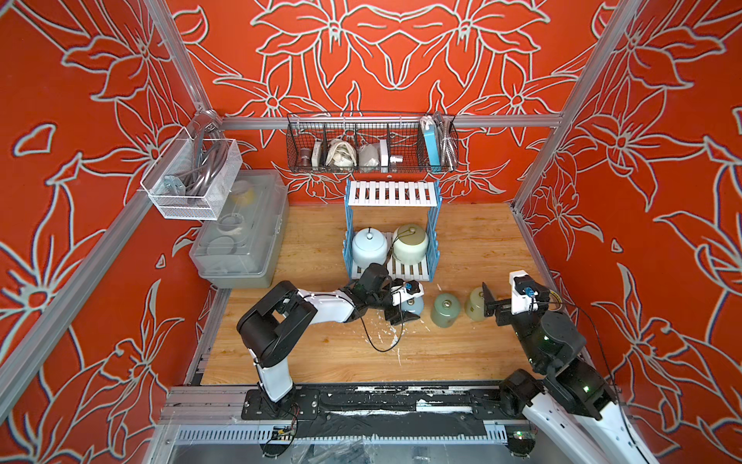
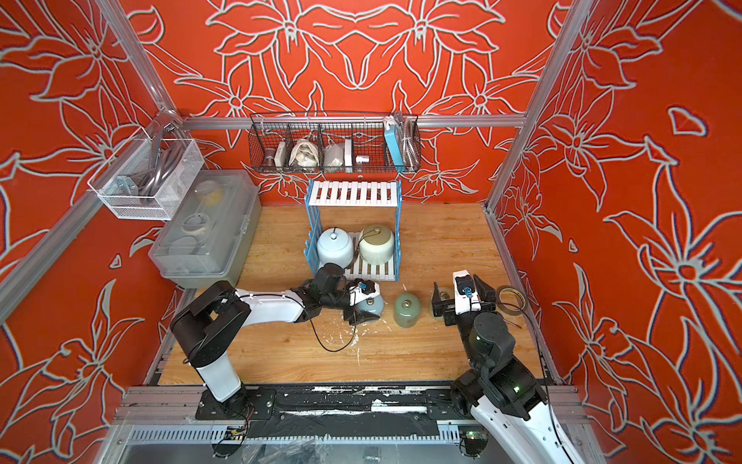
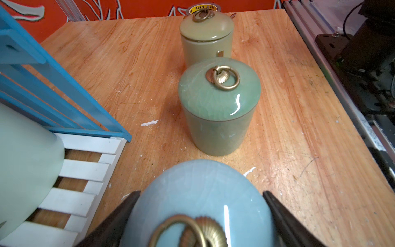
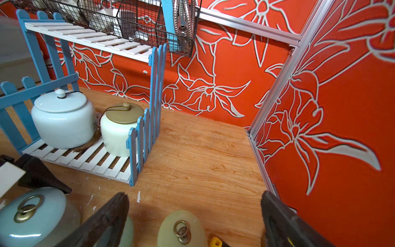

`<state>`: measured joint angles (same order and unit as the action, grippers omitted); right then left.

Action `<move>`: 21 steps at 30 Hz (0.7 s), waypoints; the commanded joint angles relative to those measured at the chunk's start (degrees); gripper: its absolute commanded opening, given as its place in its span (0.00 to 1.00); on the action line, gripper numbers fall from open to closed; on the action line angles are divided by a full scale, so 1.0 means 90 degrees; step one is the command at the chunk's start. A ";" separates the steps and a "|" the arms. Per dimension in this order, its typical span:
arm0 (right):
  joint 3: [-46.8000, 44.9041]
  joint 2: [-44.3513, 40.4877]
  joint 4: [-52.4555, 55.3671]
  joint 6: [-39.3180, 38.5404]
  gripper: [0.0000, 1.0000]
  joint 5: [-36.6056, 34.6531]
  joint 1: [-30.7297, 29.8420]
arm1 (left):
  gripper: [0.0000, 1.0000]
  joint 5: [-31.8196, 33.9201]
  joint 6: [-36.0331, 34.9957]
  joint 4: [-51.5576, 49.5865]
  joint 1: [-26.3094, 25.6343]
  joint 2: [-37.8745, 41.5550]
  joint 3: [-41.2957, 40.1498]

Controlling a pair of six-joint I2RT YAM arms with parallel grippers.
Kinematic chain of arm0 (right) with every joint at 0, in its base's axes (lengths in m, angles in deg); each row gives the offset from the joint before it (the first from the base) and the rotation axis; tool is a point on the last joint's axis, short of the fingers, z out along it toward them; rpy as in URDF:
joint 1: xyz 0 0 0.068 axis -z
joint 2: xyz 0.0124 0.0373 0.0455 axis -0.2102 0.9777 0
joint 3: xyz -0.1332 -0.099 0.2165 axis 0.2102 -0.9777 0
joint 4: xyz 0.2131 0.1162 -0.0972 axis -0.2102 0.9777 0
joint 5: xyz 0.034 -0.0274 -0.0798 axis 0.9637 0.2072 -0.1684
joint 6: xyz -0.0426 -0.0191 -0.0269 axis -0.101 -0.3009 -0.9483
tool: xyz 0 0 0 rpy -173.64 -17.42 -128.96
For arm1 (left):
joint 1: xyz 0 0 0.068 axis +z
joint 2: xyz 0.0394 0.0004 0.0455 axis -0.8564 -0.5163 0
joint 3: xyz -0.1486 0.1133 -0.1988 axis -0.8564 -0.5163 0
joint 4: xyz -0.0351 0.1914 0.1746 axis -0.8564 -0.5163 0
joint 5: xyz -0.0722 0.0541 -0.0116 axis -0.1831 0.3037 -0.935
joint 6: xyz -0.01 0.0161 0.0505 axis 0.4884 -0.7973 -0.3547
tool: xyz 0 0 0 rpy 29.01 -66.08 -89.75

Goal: Remove the tea canisters from the shelf
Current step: Place the tea canister at the center of the board.

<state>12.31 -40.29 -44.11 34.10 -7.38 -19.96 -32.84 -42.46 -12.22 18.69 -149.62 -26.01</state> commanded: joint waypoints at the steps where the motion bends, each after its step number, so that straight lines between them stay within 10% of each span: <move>1: -0.0102 -0.0063 -0.0148 -0.0025 1.00 0.0078 0.0056 | 0.85 -0.0056 0.0035 0.0403 -0.0089 0.0114 0.0096; 21: -0.0037 0.0079 -0.0014 -0.0073 0.99 -0.0080 0.0063 | 0.99 -0.0137 0.0340 -0.0026 -0.0132 0.2168 -0.1216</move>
<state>12.29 -39.77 -44.15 33.88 -7.51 -19.63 -32.88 -39.44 -11.39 17.68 -133.12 -35.06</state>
